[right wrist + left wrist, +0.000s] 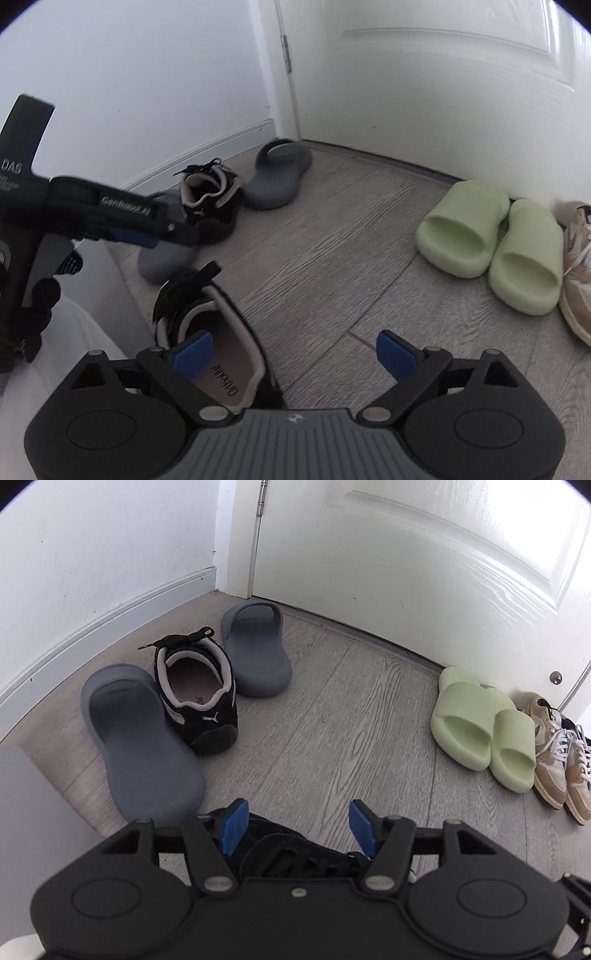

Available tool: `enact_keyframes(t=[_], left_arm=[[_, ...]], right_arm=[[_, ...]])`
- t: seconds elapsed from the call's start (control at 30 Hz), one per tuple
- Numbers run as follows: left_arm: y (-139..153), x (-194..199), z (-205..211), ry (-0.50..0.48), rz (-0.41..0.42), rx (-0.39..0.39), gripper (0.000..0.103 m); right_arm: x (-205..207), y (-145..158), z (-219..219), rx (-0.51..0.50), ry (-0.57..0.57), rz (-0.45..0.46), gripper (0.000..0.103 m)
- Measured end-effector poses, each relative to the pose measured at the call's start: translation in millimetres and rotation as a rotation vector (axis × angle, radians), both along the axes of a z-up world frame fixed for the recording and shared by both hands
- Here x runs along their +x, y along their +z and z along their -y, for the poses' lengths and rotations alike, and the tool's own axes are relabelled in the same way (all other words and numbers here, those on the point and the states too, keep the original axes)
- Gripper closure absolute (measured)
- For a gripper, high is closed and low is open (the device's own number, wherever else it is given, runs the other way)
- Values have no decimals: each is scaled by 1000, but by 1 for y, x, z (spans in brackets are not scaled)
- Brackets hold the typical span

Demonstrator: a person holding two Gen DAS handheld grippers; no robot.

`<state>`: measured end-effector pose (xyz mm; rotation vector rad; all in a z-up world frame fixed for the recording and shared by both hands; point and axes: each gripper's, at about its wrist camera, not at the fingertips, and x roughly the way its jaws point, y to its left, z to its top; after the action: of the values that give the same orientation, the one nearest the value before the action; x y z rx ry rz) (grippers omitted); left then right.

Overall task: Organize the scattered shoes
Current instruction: 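Grasp the black Puma sneaker by its collar with the right tool and lift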

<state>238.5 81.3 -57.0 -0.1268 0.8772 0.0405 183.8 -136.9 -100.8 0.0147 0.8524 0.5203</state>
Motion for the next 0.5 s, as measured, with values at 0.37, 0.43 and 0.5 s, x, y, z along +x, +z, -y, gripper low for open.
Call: enact_keyframes(t=[0.37, 0.43, 0.5], left_arm=[[-3, 1, 3, -9, 0, -6, 42], [-3, 0, 6, -15, 7, 5, 42], [-3, -1, 8, -23, 15, 13, 42]], right_arm=[[8, -22, -14, -9, -20, -127, 84], [12, -22, -7, -17, -65, -118, 85], [16, -23, 0, -38, -103, -99, 87]])
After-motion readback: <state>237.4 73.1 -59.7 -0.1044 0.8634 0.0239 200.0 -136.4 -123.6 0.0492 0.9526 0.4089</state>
